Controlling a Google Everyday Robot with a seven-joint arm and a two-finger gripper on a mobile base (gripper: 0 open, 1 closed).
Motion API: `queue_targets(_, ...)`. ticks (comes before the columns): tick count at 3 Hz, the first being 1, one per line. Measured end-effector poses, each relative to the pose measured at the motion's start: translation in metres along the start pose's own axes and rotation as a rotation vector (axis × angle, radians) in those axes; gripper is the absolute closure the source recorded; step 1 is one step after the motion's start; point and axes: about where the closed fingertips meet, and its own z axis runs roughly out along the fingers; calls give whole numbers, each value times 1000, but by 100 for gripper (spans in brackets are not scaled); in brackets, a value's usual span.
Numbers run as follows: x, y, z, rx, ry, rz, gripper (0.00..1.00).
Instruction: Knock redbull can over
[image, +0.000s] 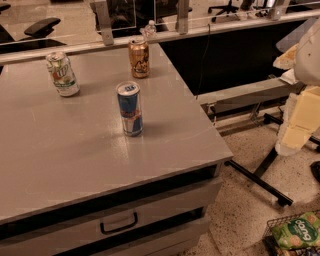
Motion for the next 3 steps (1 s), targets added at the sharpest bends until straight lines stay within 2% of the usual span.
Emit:
queue_targets(1, 0, 0, 0, 0, 0, 0, 0)
queue_targets(2, -5, 3, 2, -6, -89, 12, 0)
queue_targets(3, -1, 2, 21, 13, -276, 22, 0)
